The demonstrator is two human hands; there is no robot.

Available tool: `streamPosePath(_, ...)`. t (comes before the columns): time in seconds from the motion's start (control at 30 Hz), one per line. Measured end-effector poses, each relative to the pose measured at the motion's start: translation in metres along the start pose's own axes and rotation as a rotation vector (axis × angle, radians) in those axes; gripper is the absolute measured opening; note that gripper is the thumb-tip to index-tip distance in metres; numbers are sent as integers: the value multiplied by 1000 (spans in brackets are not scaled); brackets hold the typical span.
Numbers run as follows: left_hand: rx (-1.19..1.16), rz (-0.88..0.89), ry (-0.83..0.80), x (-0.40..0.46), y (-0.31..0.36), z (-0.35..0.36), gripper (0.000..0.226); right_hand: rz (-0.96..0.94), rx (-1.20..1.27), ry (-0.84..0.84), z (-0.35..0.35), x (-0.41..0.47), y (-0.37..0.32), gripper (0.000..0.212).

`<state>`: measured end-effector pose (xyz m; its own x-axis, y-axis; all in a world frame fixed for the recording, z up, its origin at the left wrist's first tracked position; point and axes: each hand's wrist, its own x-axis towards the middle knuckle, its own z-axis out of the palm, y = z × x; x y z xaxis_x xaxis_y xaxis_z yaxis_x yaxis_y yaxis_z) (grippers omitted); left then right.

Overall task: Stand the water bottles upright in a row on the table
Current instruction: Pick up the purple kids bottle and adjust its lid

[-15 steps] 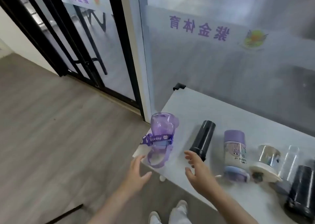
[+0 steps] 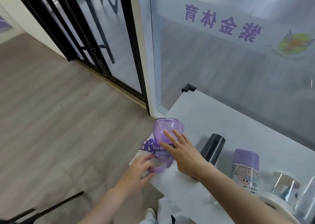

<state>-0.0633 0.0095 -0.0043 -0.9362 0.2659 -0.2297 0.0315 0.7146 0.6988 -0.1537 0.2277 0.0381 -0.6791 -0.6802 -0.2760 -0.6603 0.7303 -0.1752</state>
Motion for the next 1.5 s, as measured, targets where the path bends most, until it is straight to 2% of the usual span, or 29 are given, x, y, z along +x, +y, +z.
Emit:
streamPosePath(0.13, -85, 31, 39, 14, 12, -10, 21, -16, 29, 66, 17, 4, 14, 71)
streamPosePath(0.23, -106, 62, 82, 30, 29, -20, 34, -16, 149, 125, 25, 6, 25, 63)
streamPosePath(0.3, -151, 30, 89, 41, 42, -33, 29, 12, 263, 203, 22, 2, 31, 57)
streamPosePath(0.37, -156, 25, 102, 53, 52, -47, 22, 74, 382, 311, 17, -4, 36, 51)
streamPosePath(0.57, -160, 37, 171, 99, 87, -89, 20, 278, 738, 442, -5, -10, 42, 28)
streamPosePath(0.67, -156, 127, 126, 130, 107, -103, 20, 400, 953, 463, -15, -4, 45, 17)
streamPosePath(0.77, -142, 214, 48, 161, 120, -115, 16, 499, 1086, 497, -25, 4, 50, 16)
streamPosePath(0.93, -133, 265, -77, 196, 118, -120, 29, 623, 1143, 576, -25, 17, 61, 18)
streamPosePath(1.07, -238, 187, -94, 205, 83, -113, 74, 698, 1132, 720, -26, 24, 59, 23)
streamPosePath(1.13, -278, 164, -129, 208, 64, -105, 86, 717, 1120, 796, -22, 28, 60, 27)
streamPosePath(1.3, -435, 128, -227, 231, 50, -81, 81, 744, 1167, 957, -18, 42, 68, 29)
streamPosePath(1.5, -637, 140, -165, 273, 56, -66, 66, 750, 1154, 1044, -24, 60, 81, 29)
